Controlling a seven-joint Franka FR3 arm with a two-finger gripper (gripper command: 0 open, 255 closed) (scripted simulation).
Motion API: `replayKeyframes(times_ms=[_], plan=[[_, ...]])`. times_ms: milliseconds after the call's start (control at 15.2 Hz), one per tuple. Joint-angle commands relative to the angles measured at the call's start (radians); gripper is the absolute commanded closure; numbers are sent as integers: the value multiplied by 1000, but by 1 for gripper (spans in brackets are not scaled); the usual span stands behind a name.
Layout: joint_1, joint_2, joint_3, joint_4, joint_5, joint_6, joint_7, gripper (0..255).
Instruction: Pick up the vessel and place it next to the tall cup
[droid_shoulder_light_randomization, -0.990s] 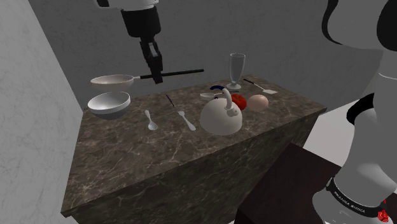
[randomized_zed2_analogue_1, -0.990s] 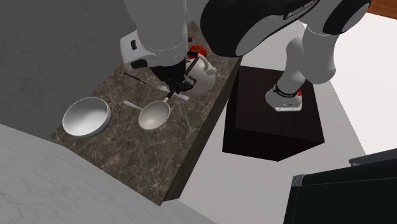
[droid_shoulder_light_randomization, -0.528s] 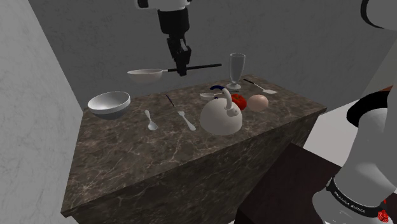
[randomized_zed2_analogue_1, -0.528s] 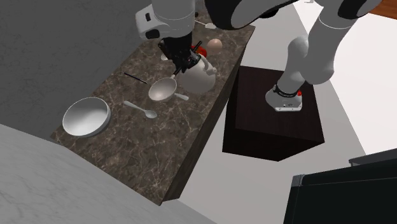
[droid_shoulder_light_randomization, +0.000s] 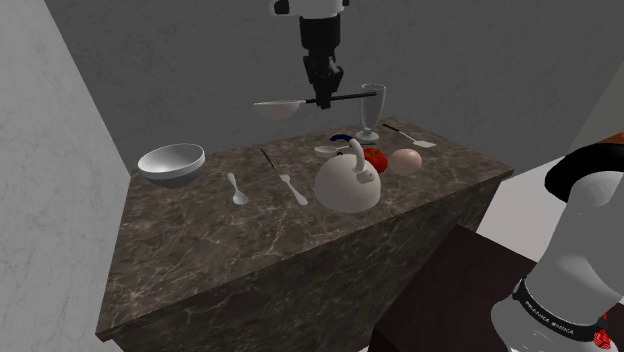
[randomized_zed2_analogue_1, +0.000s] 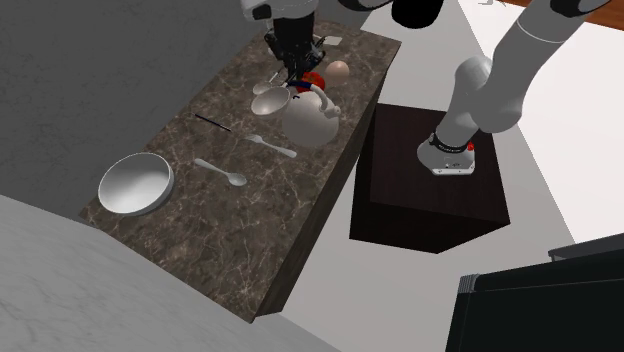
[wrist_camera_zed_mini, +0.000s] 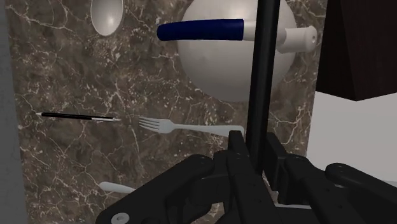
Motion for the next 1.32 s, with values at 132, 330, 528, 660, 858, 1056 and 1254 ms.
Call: replayKeyframes(times_ms=[132,330,528,660,858,1056,1254], plan=[[-45,-50,-53,-50,3,15,-99,255],[-77,-77,-93,-83,1,31,-169,255],[-108,-95,-135,-105,-2,45,-240,255],[-129,-102,-163,-114,-4,54,-288,255],[-159,-105,-206,-118,-7,66,-360,255],[-190,-98,-249,-112,-8,77,-432,255],[-220,-81,-292,-95,-6,86,-506,255]])
